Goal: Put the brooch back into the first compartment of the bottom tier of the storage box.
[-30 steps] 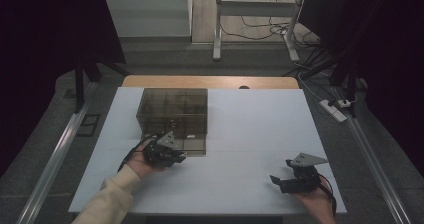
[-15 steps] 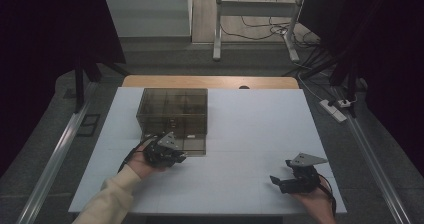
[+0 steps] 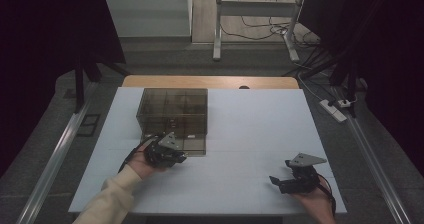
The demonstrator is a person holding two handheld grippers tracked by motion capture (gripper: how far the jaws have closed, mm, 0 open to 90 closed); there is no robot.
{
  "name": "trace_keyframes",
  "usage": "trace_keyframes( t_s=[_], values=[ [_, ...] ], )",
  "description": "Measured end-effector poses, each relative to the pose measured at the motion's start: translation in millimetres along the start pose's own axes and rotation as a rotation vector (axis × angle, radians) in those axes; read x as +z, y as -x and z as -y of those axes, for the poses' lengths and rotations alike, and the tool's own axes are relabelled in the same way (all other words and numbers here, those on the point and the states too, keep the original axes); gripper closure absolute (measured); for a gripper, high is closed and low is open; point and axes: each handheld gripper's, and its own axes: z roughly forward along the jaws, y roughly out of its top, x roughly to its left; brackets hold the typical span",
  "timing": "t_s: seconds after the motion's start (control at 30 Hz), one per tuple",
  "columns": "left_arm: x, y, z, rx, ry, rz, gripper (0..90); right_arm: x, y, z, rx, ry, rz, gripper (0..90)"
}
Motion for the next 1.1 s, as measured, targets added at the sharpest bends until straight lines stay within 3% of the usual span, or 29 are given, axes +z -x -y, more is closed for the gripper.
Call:
trace_keyframes(
  t_s=[0.3,0.47,1.1],
  values=[
    [-0.7,1.2,5.1,-0.013,0.000,-0.007,78.4,-0.6,0.2,-0.1,0.002,0.003,-0.002,13.9],
    [-10.8,0.2,11.1,-0.033,0.031,-0.029,78.5,-1.6,1.1,0.1,0.007,0.009,-0.001,13.9],
    [-39.5,-23.9,37.2,-0.137,0.076,-0.121,78.5,-1.3,-0.1,-1.0,0.004,0.010,-0.003,13.9]
  ],
)
